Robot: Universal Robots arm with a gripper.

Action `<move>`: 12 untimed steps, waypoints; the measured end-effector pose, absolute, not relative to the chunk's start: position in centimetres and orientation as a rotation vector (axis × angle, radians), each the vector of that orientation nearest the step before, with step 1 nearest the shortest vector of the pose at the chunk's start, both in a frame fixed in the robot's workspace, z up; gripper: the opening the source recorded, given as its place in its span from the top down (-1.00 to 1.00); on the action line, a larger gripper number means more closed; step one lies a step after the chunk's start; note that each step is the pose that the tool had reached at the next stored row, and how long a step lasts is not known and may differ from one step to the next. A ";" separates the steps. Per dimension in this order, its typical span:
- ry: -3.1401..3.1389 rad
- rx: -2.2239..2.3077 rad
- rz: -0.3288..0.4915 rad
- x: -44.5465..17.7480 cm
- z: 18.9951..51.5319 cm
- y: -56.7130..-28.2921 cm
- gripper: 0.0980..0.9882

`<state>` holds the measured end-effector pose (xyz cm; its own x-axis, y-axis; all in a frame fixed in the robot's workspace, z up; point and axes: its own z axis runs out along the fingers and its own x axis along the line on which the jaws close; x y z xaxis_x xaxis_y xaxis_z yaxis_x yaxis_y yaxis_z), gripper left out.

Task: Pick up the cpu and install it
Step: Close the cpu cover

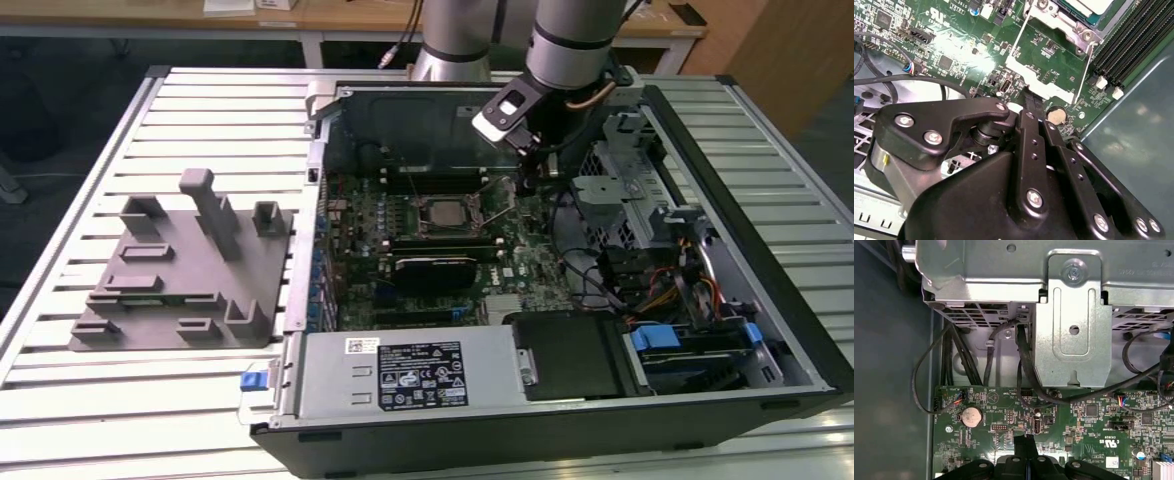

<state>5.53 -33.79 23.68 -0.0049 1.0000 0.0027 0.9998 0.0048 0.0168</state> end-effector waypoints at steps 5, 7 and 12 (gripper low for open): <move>2.220 2.209 0.022 4.7 23.7 -33.8 0.98; 2.220 2.209 0.022 3.9 23.7 -33.8 0.98; 2.218 2.210 0.022 2.0 23.7 -33.8 0.98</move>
<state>2.04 -33.79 23.69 -0.0036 1.0000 0.0026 0.9999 0.0036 0.0169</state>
